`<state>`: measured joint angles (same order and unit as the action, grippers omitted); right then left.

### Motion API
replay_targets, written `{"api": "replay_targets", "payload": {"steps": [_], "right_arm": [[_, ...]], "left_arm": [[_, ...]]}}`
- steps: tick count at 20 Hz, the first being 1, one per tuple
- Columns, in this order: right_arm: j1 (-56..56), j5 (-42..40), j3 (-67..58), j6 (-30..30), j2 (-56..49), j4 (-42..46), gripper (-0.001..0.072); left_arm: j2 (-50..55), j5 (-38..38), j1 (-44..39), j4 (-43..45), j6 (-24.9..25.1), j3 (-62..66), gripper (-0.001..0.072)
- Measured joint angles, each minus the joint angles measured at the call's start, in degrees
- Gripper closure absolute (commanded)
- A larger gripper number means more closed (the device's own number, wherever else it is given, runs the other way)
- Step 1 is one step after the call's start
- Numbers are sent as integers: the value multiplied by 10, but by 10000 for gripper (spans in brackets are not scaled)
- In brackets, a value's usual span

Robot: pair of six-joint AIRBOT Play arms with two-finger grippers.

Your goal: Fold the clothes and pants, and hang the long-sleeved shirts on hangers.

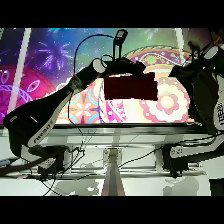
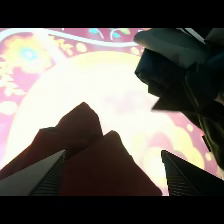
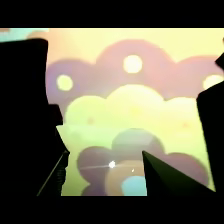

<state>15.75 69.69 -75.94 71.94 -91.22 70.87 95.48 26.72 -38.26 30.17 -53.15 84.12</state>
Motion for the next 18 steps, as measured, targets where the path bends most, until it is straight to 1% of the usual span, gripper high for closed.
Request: {"api": "replay_targets", "payload": {"steps": [1, 4, 8, 9, 11, 12, 13, 14, 15, 16, 17, 18], "right_arm": [[6, 9, 22, -15, -7, -30, 11], [9, 4, 68, -42, -35, -114, 13], [-21, -34, 90, -61, -62, -203, 35], [-35, -45, 93, -64, -64, -211, 142], [-64, -70, 97, -73, -70, -216, 511], [-80, -76, 98, -76, -71, -215, 646], [-95, -76, 97, -82, -71, -212, 690], [-108, -78, 94, -88, -71, -211, 696], [-119, -83, 89, -93, -70, -209, 695], [-127, -85, 81, -96, -66, -208, 696], [-133, -87, 69, -97, -58, -207, 696], [-136, -90, 55, -97, -47, -204, 696]], "left_arm": [[-3, 4, 7, 8, 0, 0, 4], [-10, 20, 19, 66, 0, 0, 4], [-13, 61, 24, 170, 0, 0, 5], [-13, 71, 25, 191, 0, 0, 5], [-15, 85, 26, 226, 0, 0, 9], [-16, 96, 26, 246, 0, 0, 11], [-18, 105, 26, 265, 0, 0, 19], [-22, 115, 26, 287, 0, 0, 49], [-28, 131, 26, 310, 0, 0, 163], [-34, 147, 26, 331, 0, 0, 341], [-45, 167, 26, 360, -1, 0, 489], [-55, 188, 26, 389, -7, 0, 607]]}}
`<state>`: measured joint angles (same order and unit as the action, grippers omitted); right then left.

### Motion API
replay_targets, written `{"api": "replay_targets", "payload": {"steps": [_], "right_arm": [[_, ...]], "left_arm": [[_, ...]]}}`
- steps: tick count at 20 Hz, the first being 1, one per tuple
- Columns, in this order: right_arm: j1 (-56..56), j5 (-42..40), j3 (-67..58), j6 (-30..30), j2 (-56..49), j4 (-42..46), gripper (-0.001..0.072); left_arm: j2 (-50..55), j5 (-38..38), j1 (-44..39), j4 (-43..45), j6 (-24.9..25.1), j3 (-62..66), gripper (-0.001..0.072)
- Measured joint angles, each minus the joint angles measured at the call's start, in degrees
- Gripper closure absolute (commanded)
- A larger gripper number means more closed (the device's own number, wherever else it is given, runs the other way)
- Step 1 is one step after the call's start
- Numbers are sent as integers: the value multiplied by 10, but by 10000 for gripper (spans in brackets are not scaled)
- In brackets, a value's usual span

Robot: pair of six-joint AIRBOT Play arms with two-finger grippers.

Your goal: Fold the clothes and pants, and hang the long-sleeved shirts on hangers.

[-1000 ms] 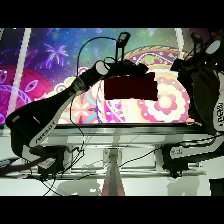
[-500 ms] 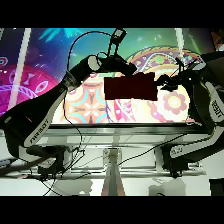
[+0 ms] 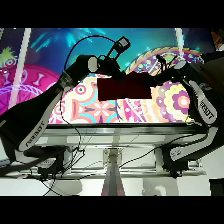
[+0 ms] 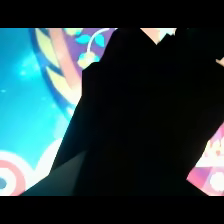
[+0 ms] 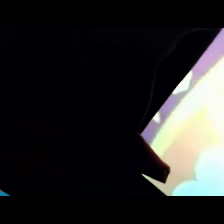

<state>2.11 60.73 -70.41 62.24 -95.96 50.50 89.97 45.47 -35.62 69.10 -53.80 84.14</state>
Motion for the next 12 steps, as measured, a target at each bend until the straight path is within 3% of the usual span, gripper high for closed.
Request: {"api": "replay_targets", "payload": {"steps": [2, 8, 12], "right_arm": [[-1, -8, -33, 8, 30, 16, 696], [52, -16, -127, 84, 155, 116, 696], [140, -4, -149, 176, 249, 185, 696]], "left_arm": [[-26, 45, 0, 72, -18, 0, 690], [-113, 155, 3, 282, -105, 0, 690], [-163, 186, 27, 350, -150, 0, 690]]}}
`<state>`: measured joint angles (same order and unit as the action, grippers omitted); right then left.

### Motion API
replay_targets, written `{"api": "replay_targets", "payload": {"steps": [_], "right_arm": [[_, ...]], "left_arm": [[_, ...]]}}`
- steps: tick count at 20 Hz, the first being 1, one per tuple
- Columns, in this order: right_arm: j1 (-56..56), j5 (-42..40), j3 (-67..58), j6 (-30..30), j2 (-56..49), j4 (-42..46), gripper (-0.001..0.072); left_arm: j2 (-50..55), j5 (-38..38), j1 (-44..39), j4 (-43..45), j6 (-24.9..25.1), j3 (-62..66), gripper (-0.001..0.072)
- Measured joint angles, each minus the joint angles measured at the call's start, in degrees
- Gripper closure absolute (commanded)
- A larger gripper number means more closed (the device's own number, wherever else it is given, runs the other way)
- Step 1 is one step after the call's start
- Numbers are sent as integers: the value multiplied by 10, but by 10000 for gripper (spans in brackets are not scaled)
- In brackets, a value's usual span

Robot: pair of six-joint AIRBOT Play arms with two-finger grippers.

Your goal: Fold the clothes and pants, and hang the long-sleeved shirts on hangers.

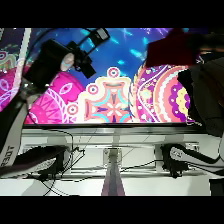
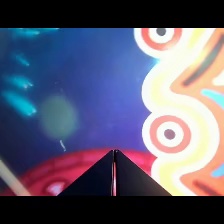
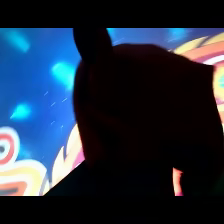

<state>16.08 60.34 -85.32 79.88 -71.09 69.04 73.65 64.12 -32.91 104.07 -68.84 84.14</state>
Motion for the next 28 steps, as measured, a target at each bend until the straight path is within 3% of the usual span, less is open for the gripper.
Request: {"api": "replay_targets", "payload": {"steps": [7, 12, 13, 14, 15, 16, 18, 19, 21, 24, 28], "right_arm": [[219, 71, -7, 112, 148, 83, 696], [381, 171, -7, 146, 187, 145, 696], [405, 191, -7, 149, 189, 148, 666], [424, 207, -7, 151, 190, 153, 487], [440, 216, -7, 153, 190, 160, 168], [450, 224, -8, 153, 191, 164, 13], [463, 228, -8, 155, 192, 153, 45], [466, 228, -8, 155, 192, 140, 162], [453, 226, -8, 145, 189, 109, 311], [371, 219, -8, 114, 184, 76, 697], [193, 190, -8, 87, 182, 75, 696]], "left_arm": [[-35, 14, 46, 28, -48, 0, 690], [-37, 15, 54, 32, -57, 0, 690], [-36, 15, 54, 32, -58, 0, 690], [-34, 15, 54, 32, -58, 0, 690], [-33, 15, 55, 32, -58, 0, 690], [-32, 15, 55, 32, -59, 0, 690], [-30, 15, 55, 32, -59, 0, 690], [-30, 15, 55, 32, -59, 0, 690], [-29, 15, 55, 32, -59, 0, 690], [-29, 15, 55, 32, -60, 0, 690], [-29, 15, 55, 33, -60, 0, 690]]}}
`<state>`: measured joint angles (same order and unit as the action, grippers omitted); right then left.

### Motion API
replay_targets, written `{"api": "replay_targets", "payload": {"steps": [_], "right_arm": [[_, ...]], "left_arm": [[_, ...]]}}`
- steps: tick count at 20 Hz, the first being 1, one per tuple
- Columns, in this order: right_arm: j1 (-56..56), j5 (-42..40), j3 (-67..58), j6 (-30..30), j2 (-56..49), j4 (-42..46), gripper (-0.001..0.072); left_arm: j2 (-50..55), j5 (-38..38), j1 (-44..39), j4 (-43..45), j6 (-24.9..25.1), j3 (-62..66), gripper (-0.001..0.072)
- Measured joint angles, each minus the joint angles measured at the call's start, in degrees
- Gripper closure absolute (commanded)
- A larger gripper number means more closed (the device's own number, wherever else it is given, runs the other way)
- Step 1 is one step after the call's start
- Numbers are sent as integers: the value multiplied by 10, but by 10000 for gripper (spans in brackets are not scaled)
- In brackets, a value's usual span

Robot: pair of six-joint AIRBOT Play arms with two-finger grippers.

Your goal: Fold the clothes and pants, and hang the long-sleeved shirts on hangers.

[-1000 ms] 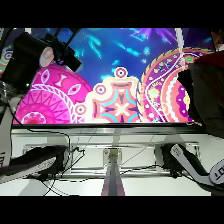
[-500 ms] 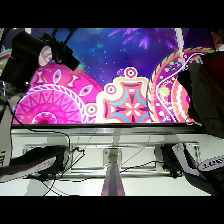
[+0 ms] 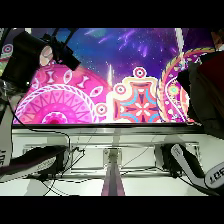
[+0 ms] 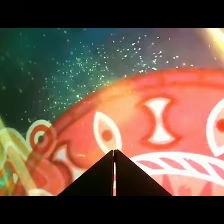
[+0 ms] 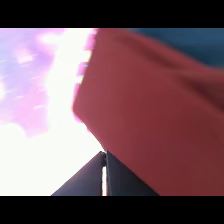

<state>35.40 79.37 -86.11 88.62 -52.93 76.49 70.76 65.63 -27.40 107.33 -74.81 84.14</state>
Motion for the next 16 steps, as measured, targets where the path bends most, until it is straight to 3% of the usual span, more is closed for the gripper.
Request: {"api": "replay_targets", "payload": {"steps": [7, 10, 16], "right_arm": [[-287, -62, 0, -12, -2, 5, 697], [-386, -71, 0, -32, -14, 49, 697], [-476, -83, 0, -49, -60, 132, 696]], "left_arm": [[0, 0, 0, 0, 0, 0, 690], [0, 0, 0, 0, 0, 0, 690], [0, 0, 0, 0, 0, 0, 690]]}}
